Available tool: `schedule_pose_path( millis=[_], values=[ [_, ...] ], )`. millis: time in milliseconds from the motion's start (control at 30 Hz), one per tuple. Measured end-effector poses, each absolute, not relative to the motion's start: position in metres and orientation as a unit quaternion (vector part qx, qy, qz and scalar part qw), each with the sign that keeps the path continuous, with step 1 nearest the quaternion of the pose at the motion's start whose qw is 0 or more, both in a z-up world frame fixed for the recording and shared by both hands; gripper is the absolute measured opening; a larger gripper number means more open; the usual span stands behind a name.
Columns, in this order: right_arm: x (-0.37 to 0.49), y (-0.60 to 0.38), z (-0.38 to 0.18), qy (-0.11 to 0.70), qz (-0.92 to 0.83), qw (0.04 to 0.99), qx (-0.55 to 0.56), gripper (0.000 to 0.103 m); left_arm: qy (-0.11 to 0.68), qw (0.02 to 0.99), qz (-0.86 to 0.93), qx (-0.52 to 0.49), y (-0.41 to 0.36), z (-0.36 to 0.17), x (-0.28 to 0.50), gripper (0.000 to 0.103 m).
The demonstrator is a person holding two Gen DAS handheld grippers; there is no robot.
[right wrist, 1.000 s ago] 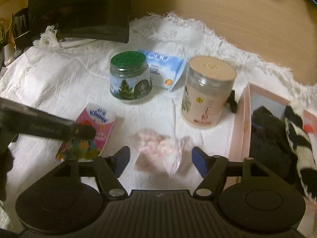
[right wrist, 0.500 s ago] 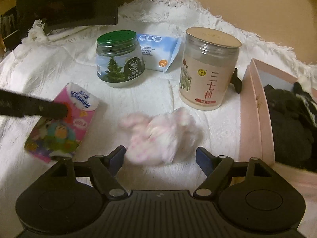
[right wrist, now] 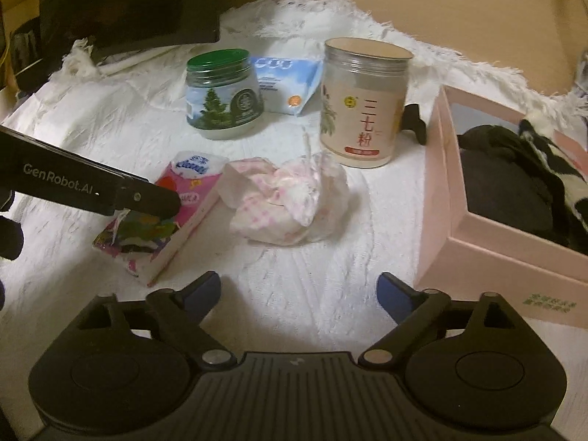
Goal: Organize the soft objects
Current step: 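Grasp the pink-checked cloth with the right tool while the left holds the tissue pack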
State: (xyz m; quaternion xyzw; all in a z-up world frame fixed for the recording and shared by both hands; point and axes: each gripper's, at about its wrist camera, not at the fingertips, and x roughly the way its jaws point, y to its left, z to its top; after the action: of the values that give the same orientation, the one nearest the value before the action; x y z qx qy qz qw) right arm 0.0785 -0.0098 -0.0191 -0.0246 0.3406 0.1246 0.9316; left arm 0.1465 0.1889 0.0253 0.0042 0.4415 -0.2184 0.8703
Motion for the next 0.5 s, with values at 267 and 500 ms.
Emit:
schedule_pose_path(
  millis=[267,500],
  values=[
    [0.076,-0.010,-0.025,0.323,0.107,0.940,-0.014,0.103,0.415,0.881,-0.226,-0.033,0.192,0.048,0.146,0.044],
    [0.075,-0.009,-0.027,0.320,0.106,0.941,-0.013,0.103,0.438,0.866,-0.234,0.057,0.160,0.037,0.146,0.044]
  ],
)
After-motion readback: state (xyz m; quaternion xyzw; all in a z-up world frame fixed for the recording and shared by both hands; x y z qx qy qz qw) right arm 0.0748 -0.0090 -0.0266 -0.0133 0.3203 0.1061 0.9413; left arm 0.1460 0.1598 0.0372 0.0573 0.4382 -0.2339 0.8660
